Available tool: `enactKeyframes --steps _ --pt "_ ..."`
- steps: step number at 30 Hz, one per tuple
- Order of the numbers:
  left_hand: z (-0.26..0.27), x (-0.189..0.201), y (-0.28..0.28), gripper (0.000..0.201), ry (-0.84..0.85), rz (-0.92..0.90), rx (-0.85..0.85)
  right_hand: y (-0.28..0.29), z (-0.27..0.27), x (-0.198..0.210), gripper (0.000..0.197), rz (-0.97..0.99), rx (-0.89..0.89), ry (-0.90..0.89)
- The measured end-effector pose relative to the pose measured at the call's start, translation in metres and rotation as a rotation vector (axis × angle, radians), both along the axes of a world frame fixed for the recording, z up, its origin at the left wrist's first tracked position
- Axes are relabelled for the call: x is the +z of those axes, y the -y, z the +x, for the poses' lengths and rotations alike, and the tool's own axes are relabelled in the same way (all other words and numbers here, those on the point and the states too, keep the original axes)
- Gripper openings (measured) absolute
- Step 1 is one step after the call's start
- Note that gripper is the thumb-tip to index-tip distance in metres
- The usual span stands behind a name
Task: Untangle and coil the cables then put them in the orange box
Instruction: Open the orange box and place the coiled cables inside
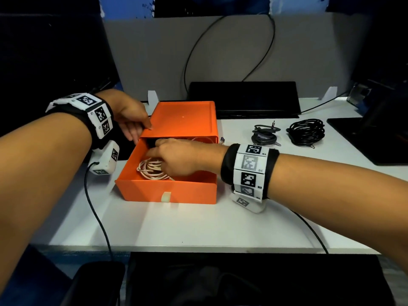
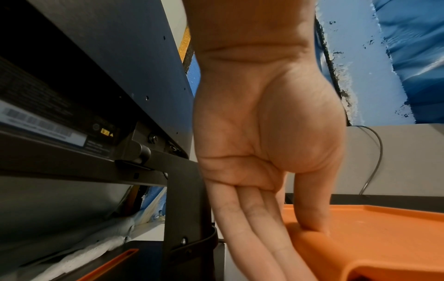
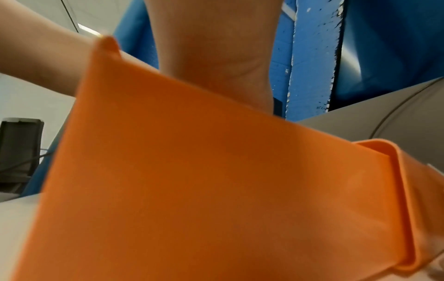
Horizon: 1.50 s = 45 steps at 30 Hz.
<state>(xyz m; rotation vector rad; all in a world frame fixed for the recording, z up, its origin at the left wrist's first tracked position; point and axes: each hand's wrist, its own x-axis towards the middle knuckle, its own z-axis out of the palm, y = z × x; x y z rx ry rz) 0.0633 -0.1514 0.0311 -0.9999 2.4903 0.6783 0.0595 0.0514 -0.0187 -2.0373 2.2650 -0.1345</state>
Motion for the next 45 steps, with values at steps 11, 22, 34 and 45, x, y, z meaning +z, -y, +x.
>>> enactKeyframes --steps 11,22,34,45 --pt "0.002 0.001 0.001 0.037 0.011 0.021 -0.009 -0.064 -0.109 0.066 0.027 -0.16 -0.342 -0.124" --pt "0.001 0.004 -0.001 0.034 0.028 0.005 -0.005 -0.153 -0.212 0.0 0.03 0.267 -0.683 -0.148" --pt "-0.001 0.003 0.0 0.034 0.021 -0.009 0.006 -0.148 -0.209 -0.017 0.021 0.028 -0.619 -0.057" --pt "0.0 0.004 0.0 0.036 0.025 0.023 -0.005 -0.119 -0.087 0.07 0.014 -0.315 -0.307 -0.024"
